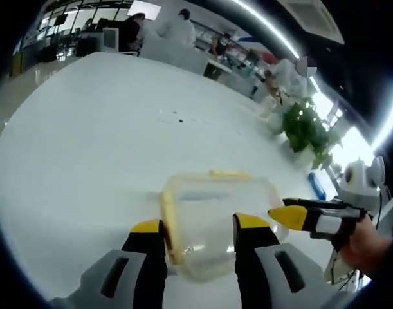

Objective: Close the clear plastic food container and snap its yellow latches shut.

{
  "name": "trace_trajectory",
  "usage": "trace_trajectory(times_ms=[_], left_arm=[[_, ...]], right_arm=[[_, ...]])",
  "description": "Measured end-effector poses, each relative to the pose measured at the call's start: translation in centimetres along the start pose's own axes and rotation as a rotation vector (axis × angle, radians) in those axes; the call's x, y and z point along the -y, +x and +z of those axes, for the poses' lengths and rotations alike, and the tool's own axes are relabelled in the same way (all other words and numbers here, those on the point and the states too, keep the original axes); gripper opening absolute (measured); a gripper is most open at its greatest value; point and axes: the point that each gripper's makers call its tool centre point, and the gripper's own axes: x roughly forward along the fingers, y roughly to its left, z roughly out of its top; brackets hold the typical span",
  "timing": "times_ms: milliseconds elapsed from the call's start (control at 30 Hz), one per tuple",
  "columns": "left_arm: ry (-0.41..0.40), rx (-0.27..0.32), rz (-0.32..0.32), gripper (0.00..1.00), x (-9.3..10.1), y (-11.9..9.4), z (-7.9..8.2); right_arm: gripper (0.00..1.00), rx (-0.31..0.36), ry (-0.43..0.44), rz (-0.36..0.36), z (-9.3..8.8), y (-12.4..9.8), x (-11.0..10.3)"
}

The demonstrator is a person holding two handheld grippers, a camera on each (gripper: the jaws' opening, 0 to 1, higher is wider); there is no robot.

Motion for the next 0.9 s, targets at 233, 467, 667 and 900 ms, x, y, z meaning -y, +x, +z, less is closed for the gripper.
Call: trace_trajectory(times_ms=[233,467,667,900], left_arm=[[0.01,-0.015,-0.009,0.39,-1.4,0.1,1.3],[0.011,-0.03,-0.013,0.4,-1.8,0.1,1.5],[0.034,-0.021,0.006,0.46,-1.6,0.2,1.4],[0.041,0.011,0.025,0.5,-1.9,-0.3,1.2]], right_arm=[[0.34,-0.015,-0.002,0.018,0.6,1.0,-0.8],[0.34,-0.016,0.0,0.016,0.7,1.3,-1.0],[0.35,-0.021,0.002,0.019,0.9,1.5,-1.1],[0.54,0.01,-0.027,-0.012,1.0,1.3,-0.3]])
